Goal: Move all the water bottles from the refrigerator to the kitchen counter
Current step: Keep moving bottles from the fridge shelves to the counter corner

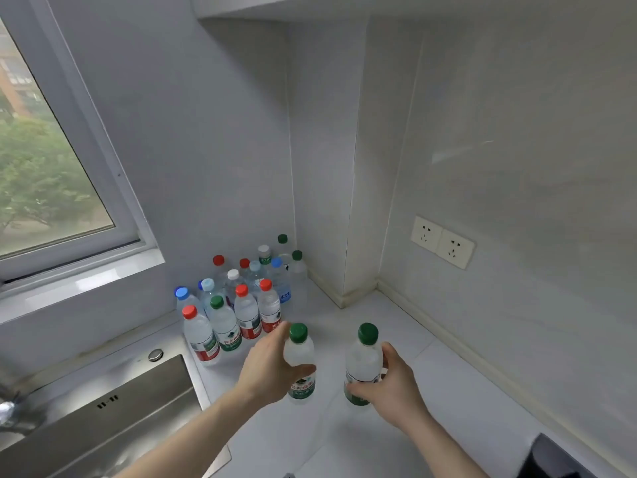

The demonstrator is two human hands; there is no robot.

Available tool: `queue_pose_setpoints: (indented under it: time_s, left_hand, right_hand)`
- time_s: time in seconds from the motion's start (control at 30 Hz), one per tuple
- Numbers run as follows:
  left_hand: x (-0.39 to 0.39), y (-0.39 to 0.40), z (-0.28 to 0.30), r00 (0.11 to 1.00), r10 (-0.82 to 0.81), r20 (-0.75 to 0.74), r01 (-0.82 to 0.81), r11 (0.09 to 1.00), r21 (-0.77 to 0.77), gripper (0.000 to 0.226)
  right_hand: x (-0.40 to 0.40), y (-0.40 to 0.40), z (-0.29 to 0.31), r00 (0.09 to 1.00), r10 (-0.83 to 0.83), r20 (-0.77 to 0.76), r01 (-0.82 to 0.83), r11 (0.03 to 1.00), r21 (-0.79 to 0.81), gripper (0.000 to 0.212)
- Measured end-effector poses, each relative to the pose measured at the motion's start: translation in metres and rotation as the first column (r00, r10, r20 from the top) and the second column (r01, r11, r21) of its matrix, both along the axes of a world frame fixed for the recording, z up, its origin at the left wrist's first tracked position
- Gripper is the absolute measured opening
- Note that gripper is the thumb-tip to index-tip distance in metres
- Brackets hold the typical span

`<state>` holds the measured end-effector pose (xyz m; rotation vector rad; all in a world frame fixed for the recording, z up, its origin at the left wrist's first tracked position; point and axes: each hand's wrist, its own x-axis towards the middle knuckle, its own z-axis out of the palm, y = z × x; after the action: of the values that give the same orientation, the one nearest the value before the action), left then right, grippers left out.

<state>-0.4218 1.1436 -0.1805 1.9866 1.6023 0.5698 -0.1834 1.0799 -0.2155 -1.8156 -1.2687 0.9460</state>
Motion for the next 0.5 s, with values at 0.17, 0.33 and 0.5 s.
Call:
queue_pose_setpoints:
  time_s: [0.17,0.33,0.5]
  left_hand:
    - [0.013,0.068,-0.017,0.979,-0.051,-0.2,0.06,0.998,0.036,0.073]
    - [0.02,0.131,-0.038,0.954,-0.064,-0.293,0.069,0.998,0.008,0.07]
    - [0.021,0.18,-0.054,0.928,-0.041,-0.37,0.053,0.998,0.023,0.066]
  right_hand:
    - [-0.01,0.063,-0.015,0.999,-0.032,0.027,0.034,0.996,-0.085,0.053]
    - [-0.022,0.119,-0.035,0.997,-0.066,0.048,0.073,0.983,-0.171,0.054]
    - [-0.034,0.166,-0.045,0.99,-0.103,0.098,0.123,0.966,-0.227,0.058]
